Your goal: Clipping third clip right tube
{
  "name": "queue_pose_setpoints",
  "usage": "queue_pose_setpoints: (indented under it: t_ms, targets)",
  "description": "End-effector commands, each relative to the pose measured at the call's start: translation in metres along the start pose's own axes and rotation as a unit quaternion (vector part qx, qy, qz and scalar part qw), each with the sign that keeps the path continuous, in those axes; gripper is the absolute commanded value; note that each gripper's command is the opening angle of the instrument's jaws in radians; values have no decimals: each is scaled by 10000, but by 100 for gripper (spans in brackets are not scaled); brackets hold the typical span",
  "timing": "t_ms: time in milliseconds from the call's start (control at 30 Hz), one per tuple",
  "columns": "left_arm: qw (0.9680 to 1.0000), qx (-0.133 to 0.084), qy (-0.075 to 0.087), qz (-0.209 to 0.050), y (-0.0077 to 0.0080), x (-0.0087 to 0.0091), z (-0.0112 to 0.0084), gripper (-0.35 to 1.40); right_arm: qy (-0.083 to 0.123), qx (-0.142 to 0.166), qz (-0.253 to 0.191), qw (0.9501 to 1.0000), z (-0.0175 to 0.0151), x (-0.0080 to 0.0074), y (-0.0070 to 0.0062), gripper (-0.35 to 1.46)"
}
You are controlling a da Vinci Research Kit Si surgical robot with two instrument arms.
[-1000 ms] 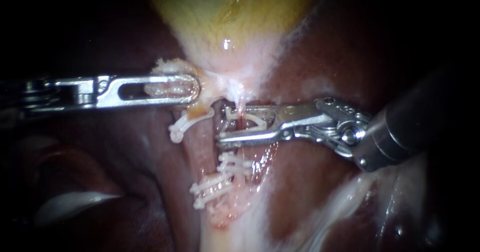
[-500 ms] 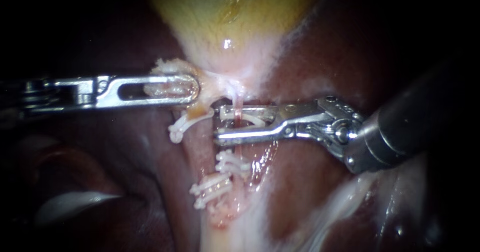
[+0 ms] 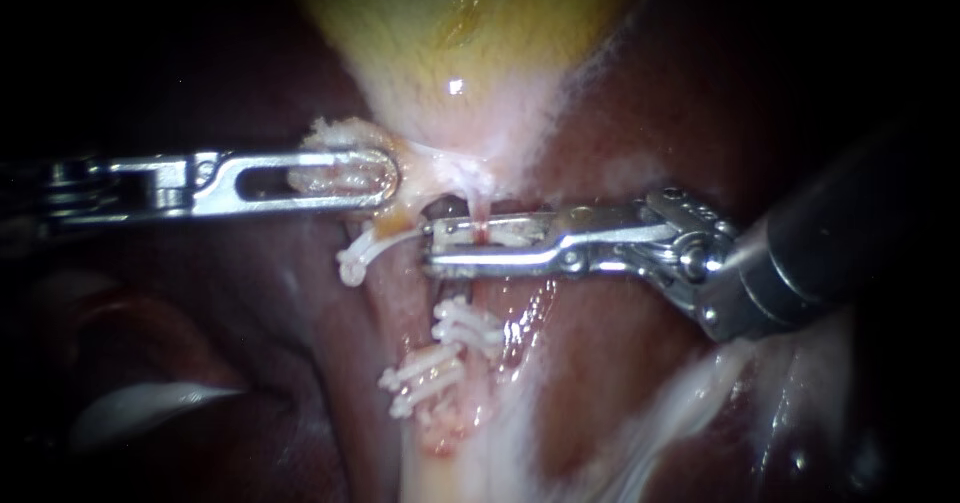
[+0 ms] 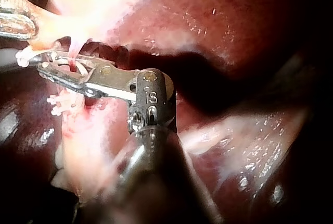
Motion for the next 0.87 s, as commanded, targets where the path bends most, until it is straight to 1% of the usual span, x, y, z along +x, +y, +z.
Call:
queue_pose_setpoints:
  t_ms: [33,67,100,167,233,300,867]
  targets:
    - [10000,0,0,1,0,0,0,-35,13,7,60,10000,-1,1,1,-30]
    - [10000,0,-1,1,0,0,0,-35,13,6,89,10000,-2,1,2,-35]
    - [10000,0,-1,1,0,0,0,-35,-15,-6,89,10000,-3,1,3,-35]
    - [10000,0,-1,1,0,0,1,-35,-72,-162,144,9997,-5,1,4,-35]
    - [10000,0,-1,1,0,0,0,-35,-187,-269,143,9994,-7,0,4,-35]
    - [10000,0,-1,1,0,0,0,-35,-242,-295,143,9992,-9,0,3,-35]
    - [10000,1,0,2,1,0,1,-35,-239,-300,146,9992,-10,1,5,-35]
